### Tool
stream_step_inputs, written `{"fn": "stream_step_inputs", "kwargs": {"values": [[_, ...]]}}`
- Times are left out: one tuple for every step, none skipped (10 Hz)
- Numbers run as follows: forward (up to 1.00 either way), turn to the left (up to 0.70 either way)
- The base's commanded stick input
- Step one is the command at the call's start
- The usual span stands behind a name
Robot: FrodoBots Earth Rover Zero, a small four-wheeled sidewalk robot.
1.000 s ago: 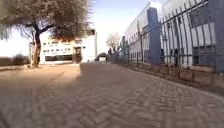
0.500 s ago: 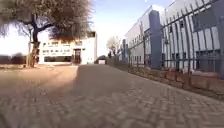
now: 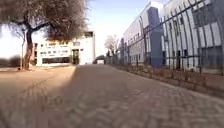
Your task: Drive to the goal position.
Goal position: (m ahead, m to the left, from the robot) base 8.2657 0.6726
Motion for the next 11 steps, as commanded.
{"fn": "stream_step_inputs", "kwargs": {"values": [[1.0,0.0],[1.0,0.0],[1.0,0.0],[1.0,0.0],[1.0,0.0],[1.0,0.0],[1.0,0.0],[1.0,0.0],[1.0,0.0],[1.0,0.0],[1.0,0.0]]}}
